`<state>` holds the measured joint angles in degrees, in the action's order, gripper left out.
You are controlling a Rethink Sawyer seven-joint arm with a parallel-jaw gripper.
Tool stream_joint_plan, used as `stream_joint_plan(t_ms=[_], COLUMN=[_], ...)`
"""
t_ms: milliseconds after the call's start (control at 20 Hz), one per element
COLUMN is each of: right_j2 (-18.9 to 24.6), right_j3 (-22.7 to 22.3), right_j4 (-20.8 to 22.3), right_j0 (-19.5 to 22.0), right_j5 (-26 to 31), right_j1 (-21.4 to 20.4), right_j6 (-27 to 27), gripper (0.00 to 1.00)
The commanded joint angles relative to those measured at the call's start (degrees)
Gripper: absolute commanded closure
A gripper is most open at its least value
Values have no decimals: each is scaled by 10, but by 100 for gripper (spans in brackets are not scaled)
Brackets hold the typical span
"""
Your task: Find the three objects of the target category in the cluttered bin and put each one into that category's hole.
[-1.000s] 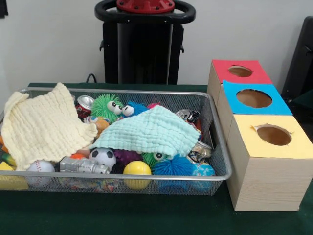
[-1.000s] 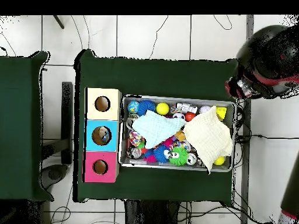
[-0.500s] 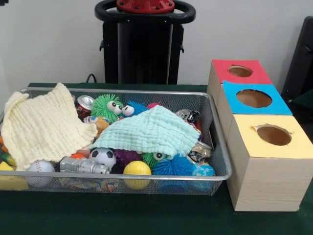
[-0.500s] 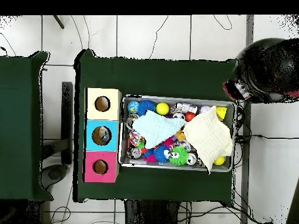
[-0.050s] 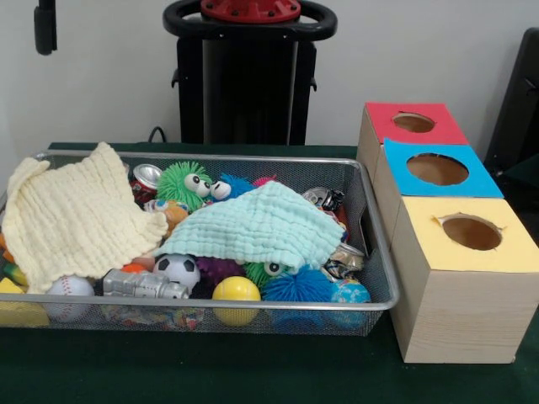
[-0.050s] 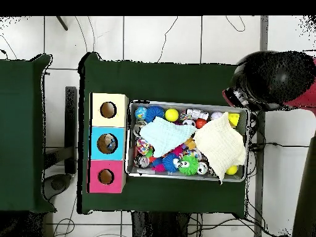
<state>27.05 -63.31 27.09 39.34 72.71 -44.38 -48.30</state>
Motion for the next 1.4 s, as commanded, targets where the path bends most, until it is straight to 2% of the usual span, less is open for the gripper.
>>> stream_joint_plan(t_ms=[50,200,800,950,1300,1400], right_j2=[22,24,25,31,24,33], right_j3=[-101,-119,-125,-137,-147,-155], right_j4=[13,5,3,2,17,17], right_j0=[-5,3,5,14,3,10], right_j5=[-49,-59,-73,-84,-128,-136], right_j1=[42,34,38,40,57,65], right_j6=[66,70,64,77,46,71], gripper=[0,0,0,0,0,0])
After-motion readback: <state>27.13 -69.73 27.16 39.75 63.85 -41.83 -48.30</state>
